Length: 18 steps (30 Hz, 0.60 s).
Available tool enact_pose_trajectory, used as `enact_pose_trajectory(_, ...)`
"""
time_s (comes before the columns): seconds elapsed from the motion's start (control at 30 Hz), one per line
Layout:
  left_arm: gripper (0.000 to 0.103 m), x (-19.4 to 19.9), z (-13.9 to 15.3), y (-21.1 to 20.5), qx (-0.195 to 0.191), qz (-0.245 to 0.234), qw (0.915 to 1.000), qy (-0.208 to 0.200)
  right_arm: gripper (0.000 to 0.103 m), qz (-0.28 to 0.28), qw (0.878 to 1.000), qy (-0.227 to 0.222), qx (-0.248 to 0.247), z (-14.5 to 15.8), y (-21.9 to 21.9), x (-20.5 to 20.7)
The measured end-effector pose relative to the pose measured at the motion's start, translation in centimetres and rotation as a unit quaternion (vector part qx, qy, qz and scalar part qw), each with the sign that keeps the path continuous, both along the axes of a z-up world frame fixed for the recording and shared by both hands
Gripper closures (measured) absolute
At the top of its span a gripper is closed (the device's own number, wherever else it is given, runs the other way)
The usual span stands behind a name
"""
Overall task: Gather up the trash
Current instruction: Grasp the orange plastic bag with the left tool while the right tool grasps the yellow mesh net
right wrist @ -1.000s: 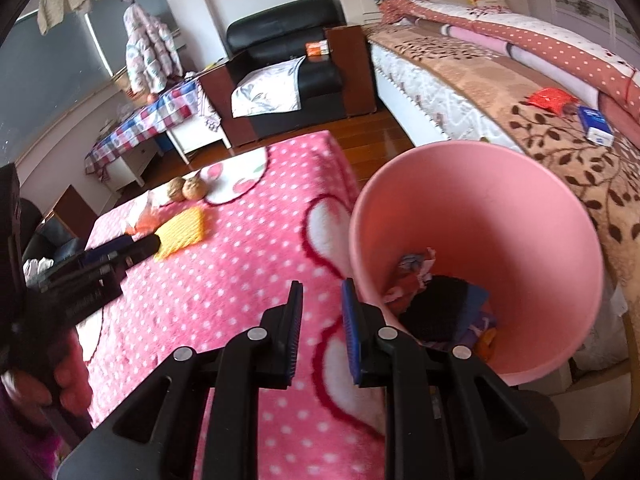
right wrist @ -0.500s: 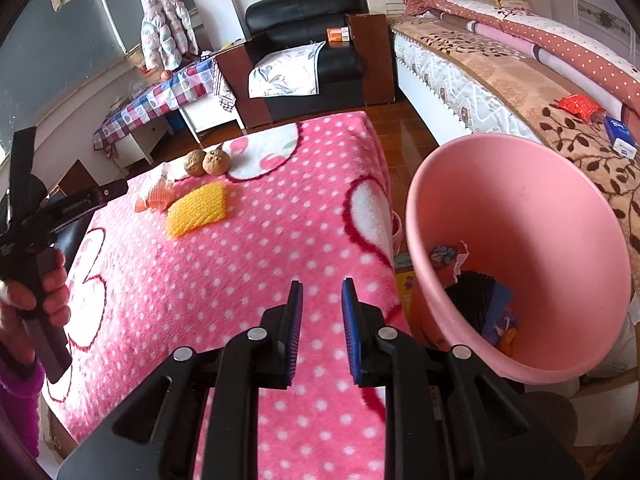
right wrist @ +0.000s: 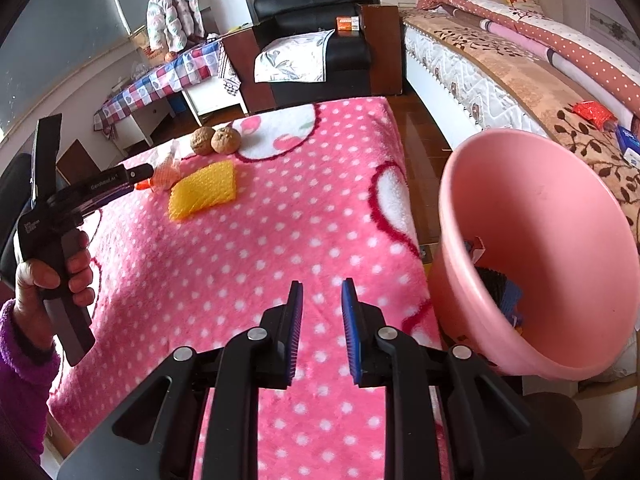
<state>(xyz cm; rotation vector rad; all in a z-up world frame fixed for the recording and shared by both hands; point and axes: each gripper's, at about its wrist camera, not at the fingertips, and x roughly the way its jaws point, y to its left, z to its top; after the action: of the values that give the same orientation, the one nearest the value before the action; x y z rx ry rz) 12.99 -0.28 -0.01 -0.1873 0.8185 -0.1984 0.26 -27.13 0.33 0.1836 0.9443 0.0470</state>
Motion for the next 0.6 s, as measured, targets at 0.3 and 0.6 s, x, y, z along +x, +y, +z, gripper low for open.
enact_pose_trajectory(0.3,0.086,-1.0,-0.1,-0.1,-0.023,-0.010,0.9997,-0.005,0.083,0.034,0.999,0.000,0.012,-0.1,2.3,1.8)
enact_pose_trajectory(0.6,0.087,-3.4,1.4,1.6,-0.026,0.000,0.9995,-0.019,0.083,0.066,0.995,-0.011,0.075,0.5,4.7,5.5)
